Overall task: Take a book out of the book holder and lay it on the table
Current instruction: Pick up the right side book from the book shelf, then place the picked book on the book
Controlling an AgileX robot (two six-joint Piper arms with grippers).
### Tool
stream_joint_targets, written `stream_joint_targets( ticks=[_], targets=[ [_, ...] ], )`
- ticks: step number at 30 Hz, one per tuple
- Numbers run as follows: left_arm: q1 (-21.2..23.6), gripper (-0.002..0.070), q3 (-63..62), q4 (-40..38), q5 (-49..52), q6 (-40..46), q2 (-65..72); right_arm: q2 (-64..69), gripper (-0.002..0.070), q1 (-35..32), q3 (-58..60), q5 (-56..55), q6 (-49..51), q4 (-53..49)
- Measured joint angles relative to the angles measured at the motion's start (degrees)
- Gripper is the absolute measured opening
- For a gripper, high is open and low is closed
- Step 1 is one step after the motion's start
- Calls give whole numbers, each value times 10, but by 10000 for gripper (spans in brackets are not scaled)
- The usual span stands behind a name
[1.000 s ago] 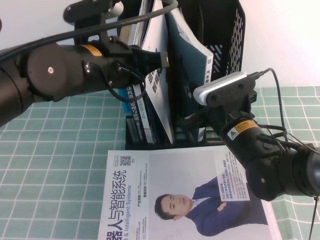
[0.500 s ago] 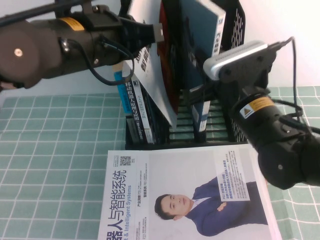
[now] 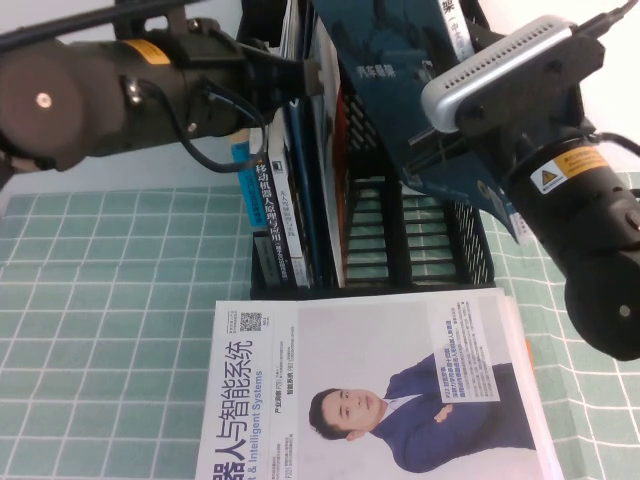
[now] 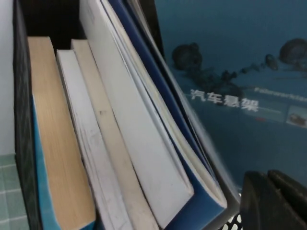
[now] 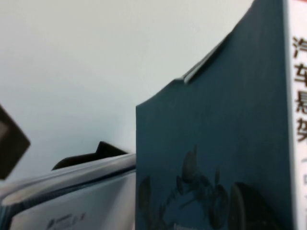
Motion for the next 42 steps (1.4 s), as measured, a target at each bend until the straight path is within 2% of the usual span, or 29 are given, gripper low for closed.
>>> stream_joint_targets(
  ticks=[5,9,18,22,26,31,37,42],
  targets=[
    [-2,-2,0,-1,4,13,-8,-49,134,0,1,32,-29,0],
    [-2,-2,-1,3,40,25,-43,-132,134,0,1,117,-68,-14],
    [-2,-2,-1,28,158,40,-129,-309,134,-1,0,460,-100,-98],
    [-2,-2,-1,55,234,17,-152,-342,134,-1,0,607,-99,-105],
    [-2,-2,-1,85,307,0,-159,-340,134,2,5,701,-112,-107],
    [-2,-3,51,94,288,-29,-193,-301,134,43,11,716,-158,-107],
    [-2,-3,170,96,193,-72,-279,-218,134,118,11,634,-218,-105],
    [-2,-2,234,97,177,-83,-328,-152,134,128,11,599,-243,-102]
  ],
)
